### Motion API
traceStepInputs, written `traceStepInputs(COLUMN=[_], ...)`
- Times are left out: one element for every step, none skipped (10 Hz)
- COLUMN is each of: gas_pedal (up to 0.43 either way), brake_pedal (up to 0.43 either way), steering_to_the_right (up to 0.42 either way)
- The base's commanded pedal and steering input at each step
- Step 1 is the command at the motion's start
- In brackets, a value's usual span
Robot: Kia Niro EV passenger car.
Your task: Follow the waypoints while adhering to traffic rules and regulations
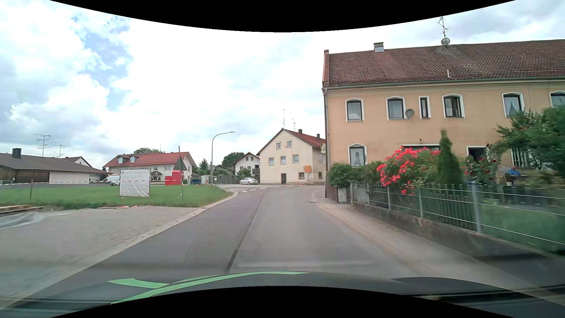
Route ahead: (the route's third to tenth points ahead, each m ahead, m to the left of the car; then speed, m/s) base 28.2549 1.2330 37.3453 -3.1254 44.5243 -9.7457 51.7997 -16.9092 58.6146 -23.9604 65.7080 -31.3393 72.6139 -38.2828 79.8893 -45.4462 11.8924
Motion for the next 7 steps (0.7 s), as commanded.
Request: traceStepInputs(gas_pedal=[0.02, 0.02, 0.02, 0.02, 0.02, 0.02, 0.02], brake_pedal=[0.0, 0.0, 0.0, 0.0, 0.0, 0.0, 0.0], steering_to_the_right=[0.004, 0.005, 0.006, 0.008, 0.01, 0.013, 0.014])
